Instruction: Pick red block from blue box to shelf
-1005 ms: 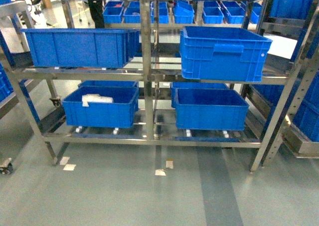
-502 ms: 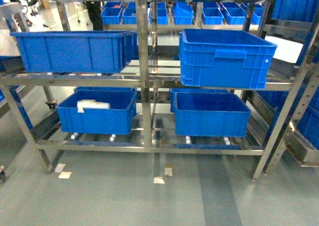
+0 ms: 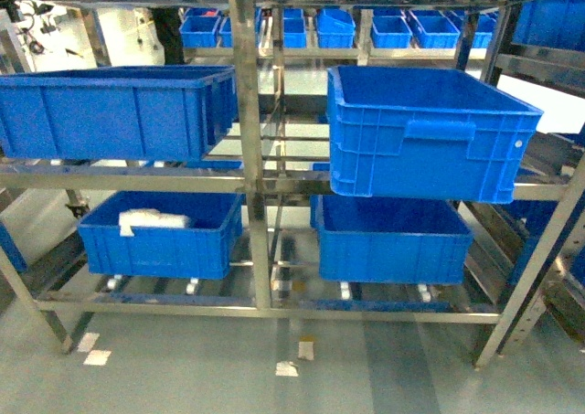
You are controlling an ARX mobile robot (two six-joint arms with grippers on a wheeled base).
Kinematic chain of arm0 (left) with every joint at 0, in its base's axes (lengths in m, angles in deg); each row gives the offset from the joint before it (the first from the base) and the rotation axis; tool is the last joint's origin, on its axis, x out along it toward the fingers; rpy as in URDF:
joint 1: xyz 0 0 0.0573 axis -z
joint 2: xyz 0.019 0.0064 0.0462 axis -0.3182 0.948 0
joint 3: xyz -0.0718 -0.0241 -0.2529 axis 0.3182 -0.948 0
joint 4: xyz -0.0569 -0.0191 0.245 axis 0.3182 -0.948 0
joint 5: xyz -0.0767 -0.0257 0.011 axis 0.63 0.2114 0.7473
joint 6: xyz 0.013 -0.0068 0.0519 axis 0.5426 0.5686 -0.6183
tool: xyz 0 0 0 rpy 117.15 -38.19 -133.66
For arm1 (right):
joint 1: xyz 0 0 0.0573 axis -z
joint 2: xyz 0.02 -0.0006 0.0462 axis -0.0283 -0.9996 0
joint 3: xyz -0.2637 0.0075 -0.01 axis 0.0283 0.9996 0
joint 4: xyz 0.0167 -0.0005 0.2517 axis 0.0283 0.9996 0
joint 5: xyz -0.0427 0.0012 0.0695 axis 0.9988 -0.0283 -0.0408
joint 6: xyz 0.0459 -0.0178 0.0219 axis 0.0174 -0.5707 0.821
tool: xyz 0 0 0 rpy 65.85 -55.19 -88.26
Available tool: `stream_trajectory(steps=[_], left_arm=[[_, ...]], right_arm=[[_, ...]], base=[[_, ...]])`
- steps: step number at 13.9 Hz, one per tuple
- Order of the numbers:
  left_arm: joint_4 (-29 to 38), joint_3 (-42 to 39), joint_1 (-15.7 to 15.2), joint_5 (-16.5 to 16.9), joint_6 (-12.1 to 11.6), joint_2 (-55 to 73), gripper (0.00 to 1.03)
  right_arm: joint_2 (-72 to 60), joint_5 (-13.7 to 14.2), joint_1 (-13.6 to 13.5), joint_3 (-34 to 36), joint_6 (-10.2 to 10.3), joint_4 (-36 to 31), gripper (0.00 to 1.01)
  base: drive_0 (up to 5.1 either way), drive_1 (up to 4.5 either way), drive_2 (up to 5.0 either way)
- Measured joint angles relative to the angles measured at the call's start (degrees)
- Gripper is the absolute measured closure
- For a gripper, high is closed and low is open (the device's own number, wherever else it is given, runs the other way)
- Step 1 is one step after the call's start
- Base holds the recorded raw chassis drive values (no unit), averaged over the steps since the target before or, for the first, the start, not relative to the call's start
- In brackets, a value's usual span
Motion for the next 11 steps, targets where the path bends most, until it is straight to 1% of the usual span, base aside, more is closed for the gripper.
stream_trajectory(steps=[1, 11], left_arm=[[0.15, 0.0, 0.0, -0.07, 0.0, 0.0, 0.05], [-0.02, 0.0, 0.0, -0.04, 0.0, 0.0, 0.05]], right_arm=[[0.0, 0.0, 0.0, 0.0, -0.02, -0.72, 0.73], [0.0, 0.02, 0.0, 0.0, 0.0, -0.17, 0.73]], base=[[0.0, 0.0, 0.0], [0.0, 0.0, 0.0]])
